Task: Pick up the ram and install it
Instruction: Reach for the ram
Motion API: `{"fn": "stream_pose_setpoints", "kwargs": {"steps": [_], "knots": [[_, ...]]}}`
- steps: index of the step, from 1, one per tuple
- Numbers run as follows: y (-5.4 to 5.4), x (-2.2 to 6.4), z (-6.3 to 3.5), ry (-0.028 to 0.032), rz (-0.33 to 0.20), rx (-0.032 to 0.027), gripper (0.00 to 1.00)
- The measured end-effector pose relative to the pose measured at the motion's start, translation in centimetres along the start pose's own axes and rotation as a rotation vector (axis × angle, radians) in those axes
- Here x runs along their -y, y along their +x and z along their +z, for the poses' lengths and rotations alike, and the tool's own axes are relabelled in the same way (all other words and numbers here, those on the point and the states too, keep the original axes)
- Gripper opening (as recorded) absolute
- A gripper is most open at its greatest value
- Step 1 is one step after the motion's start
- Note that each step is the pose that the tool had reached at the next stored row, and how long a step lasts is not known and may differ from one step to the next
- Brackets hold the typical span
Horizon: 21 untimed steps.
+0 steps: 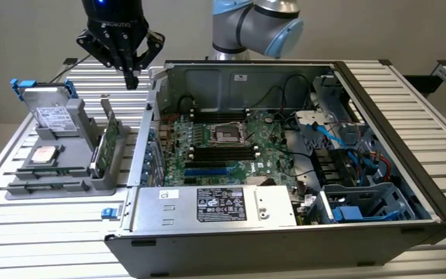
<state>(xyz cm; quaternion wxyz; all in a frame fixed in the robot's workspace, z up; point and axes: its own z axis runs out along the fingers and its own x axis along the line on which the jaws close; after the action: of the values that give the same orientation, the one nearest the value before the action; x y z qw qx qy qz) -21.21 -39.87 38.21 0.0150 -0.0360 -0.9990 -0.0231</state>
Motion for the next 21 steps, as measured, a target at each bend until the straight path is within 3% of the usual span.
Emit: {"fn": "stream_pose_setpoints", "kwargs": {"steps": [21], "knots": [[9.6,0.75,1.35,0.0008,0.000,-0.0109,0.10]]}}
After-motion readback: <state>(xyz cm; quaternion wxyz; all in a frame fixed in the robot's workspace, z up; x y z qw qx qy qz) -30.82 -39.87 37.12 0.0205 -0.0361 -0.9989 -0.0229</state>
